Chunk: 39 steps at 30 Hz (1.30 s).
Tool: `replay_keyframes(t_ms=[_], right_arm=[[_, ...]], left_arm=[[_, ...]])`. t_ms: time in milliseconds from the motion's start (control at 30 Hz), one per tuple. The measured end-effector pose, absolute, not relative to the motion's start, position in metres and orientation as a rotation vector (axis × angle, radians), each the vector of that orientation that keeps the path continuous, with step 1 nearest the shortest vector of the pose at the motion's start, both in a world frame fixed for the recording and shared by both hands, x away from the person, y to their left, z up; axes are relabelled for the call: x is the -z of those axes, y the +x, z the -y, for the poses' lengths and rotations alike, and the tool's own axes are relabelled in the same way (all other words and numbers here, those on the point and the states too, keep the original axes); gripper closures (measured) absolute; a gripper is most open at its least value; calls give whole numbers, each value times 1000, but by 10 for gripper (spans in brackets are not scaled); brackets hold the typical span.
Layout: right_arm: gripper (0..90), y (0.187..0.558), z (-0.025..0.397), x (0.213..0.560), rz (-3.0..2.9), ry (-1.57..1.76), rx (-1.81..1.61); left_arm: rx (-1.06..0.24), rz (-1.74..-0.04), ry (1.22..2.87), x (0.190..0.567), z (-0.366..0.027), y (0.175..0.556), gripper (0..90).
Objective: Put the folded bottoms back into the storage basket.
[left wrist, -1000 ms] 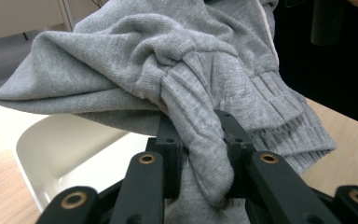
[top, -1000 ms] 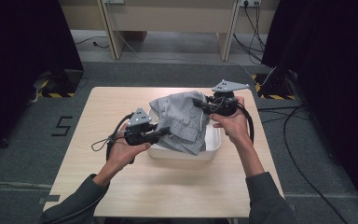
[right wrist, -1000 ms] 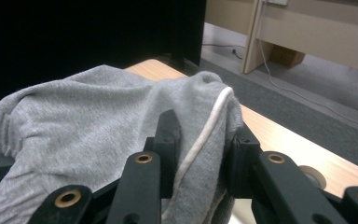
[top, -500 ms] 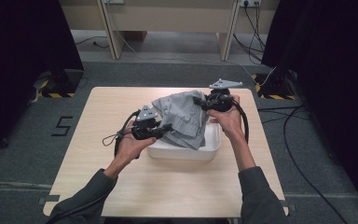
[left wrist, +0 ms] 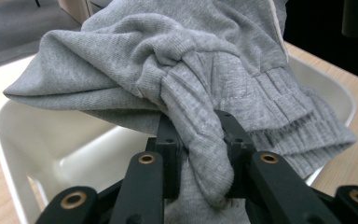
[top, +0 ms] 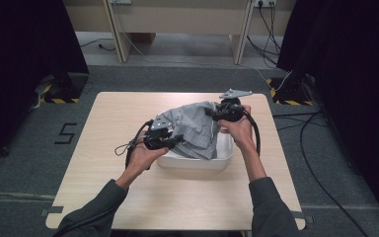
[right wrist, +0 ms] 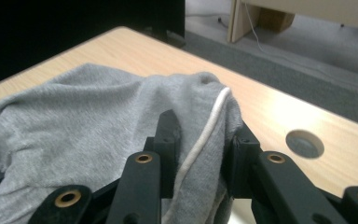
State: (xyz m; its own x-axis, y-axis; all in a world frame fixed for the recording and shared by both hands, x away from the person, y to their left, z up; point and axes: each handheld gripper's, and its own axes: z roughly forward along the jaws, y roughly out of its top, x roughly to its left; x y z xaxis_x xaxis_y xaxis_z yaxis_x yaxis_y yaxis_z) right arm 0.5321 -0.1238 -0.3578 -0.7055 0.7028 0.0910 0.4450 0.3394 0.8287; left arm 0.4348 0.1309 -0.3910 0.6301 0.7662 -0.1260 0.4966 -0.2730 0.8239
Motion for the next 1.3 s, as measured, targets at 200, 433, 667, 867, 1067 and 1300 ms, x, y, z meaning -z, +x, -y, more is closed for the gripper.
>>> replay_keyframes(t_ms=[200, 433, 667, 867, 1067, 1300], right_arm=[[713, 537, 124, 373, -2341, 1057, -1243], [712, 542, 122, 386, -2350, 1095, -1196], [711, 542, 118, 393, -2374, 1115, -1163], [696, 540, 116, 399, -2402, 1131, -1127], [619, 537, 117, 400, -2406, 1157, -1112], [558, 532, 121, 398, -2388, 1180, -1157]], left_arm=[[-364, -1023, 1962, 404, -127, 438, 727], [-382, -1044, 1988, 412, -122, 440, 723], [-363, -1060, 2015, 417, -120, 441, 709], [-346, -1075, 2029, 421, -122, 441, 668], [-339, -1107, 1999, 420, -125, 441, 538], [-370, -1101, 1961, 409, -129, 438, 495]])
